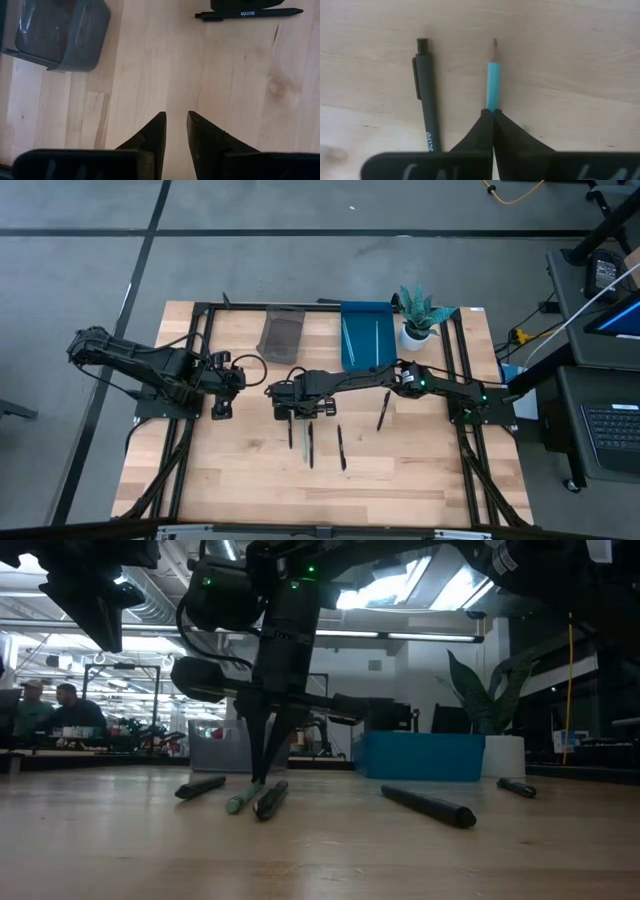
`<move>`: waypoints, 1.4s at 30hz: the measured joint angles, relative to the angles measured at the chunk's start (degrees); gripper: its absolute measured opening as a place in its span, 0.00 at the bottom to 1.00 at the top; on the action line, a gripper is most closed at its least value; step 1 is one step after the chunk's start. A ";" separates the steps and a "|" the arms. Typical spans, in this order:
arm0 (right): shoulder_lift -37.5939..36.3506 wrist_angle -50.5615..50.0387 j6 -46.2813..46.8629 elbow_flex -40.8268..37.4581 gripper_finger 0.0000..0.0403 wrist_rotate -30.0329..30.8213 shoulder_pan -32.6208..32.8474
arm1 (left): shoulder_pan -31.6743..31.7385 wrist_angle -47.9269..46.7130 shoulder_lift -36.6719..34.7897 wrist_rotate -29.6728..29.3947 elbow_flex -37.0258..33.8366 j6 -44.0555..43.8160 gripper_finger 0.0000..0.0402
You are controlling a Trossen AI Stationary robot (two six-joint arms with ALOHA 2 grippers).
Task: Sort pens & pencils
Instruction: Put the light blue pencil into the blue bin
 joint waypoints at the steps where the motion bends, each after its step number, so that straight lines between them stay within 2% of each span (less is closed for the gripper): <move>1: 0.00 0.00 0.00 0.00 0.00 0.04 0.00 | 0.00 0.00 0.01 -0.01 0.01 -0.01 0.18; 19: 0.08 -0.31 -0.43 0.25 0.00 0.72 0.00 | 0.00 0.06 0.02 0.00 0.00 0.00 0.18; 29: 0.55 -3.17 -2.20 2.90 0.00 5.10 -1.26 | -0.01 0.31 0.02 -0.01 -0.01 -0.01 0.18; 42: 0.52 -3.45 -3.41 3.19 0.00 5.24 -2.31 | -0.01 0.31 0.01 0.00 0.00 0.96 0.18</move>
